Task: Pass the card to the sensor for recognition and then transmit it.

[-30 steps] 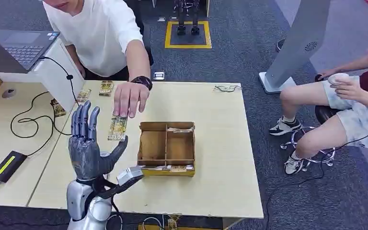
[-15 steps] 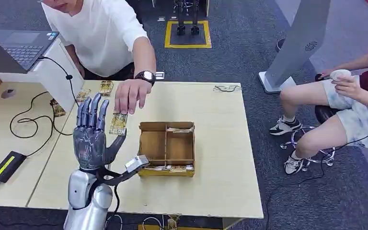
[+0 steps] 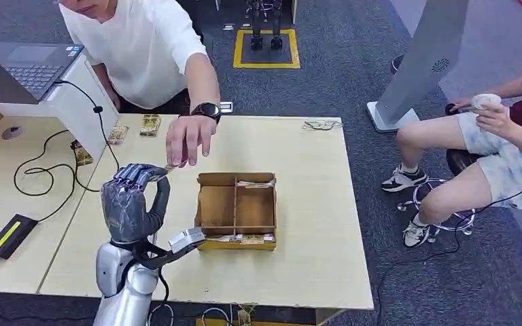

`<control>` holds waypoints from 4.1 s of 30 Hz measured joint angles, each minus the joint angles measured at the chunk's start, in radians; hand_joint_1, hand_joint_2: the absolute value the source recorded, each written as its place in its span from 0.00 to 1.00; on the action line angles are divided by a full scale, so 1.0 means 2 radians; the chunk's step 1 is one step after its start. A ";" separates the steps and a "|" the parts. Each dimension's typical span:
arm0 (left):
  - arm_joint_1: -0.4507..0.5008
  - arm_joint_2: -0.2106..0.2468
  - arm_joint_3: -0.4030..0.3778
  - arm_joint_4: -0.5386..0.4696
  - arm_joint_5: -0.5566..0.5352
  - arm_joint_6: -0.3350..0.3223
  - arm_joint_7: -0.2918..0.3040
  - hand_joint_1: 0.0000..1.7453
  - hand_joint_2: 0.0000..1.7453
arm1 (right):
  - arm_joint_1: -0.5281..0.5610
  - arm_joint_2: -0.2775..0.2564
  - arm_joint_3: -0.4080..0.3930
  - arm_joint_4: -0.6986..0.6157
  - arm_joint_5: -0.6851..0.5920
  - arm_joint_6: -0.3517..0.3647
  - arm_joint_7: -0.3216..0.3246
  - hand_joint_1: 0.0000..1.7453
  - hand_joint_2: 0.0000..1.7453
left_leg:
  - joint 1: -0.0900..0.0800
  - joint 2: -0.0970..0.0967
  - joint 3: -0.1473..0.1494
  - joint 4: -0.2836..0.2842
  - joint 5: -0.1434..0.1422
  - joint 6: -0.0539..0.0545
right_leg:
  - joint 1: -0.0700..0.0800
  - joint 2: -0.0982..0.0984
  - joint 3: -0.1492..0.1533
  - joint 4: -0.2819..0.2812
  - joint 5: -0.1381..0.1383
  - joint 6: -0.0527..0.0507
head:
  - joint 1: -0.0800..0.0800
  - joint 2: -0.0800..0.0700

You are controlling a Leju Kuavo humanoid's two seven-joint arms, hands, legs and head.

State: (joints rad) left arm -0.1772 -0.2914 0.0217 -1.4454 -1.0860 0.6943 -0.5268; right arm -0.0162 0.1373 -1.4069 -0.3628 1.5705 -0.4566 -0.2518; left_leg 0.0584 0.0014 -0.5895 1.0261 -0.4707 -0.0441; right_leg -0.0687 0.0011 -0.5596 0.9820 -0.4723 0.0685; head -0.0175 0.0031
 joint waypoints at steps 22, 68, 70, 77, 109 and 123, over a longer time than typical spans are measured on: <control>0.000 0.000 0.000 0.000 -0.008 0.000 0.019 1.00 1.00 | 0.000 0.000 0.006 -0.002 0.000 -0.005 -0.009 0.00 1.00 | 0.000 0.000 0.000 0.000 0.000 0.000 | 0.000 0.000 0.000 0.000 0.000 0.000 | 0.000 0.000; -0.069 0.097 -0.063 0.209 -0.118 -0.005 0.370 1.00 1.00 | -0.004 -0.021 0.052 0.018 0.000 -0.011 0.014 0.00 1.00 | 0.000 0.000 -0.001 0.000 0.000 0.000 | 0.000 0.000 0.000 0.000 0.000 0.000 | 0.000 0.000; -0.069 0.102 -0.064 0.213 -0.118 -0.014 0.372 1.00 1.00 | -0.004 -0.021 0.053 0.018 0.000 -0.011 0.014 0.00 1.00 | 0.000 0.000 -0.001 0.000 0.000 0.000 | 0.000 0.000 0.000 0.000 0.000 0.000 | 0.000 0.000; -0.069 0.114 -0.078 0.228 -0.131 -0.075 0.404 1.00 1.00 | -0.003 -0.021 0.058 0.012 0.000 -0.006 0.020 0.00 1.00 | 0.000 0.000 -0.001 0.000 0.000 0.000 | 0.000 0.000 0.000 0.000 0.000 0.000 | 0.000 0.000; -0.059 0.141 -0.080 0.266 -0.138 -0.028 0.420 1.00 1.00 | 0.001 -0.024 0.079 0.002 0.000 -0.006 0.024 0.00 1.00 | 0.000 0.000 -0.001 0.000 0.000 0.000 | 0.000 0.000 0.000 0.000 0.000 0.000 | 0.000 0.000; -0.037 0.136 -0.051 0.232 -0.147 -0.002 0.370 1.00 1.00 | 0.002 -0.026 0.080 0.003 0.000 -0.013 0.015 0.00 1.00 | 0.000 0.000 -0.001 0.000 0.000 0.000 | 0.000 0.000 0.000 0.000 0.000 0.000 | 0.000 0.000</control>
State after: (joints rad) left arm -0.2505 -0.0191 -0.0810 -0.9814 -1.3798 0.6905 0.2133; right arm -0.0126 0.0847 -1.2478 -0.3559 1.5705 -0.4833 -0.2220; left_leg 0.0584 0.0010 -0.5915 1.0261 -0.4708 -0.0441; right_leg -0.0687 0.0006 -0.5604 0.9820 -0.4725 0.0686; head -0.0175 0.0031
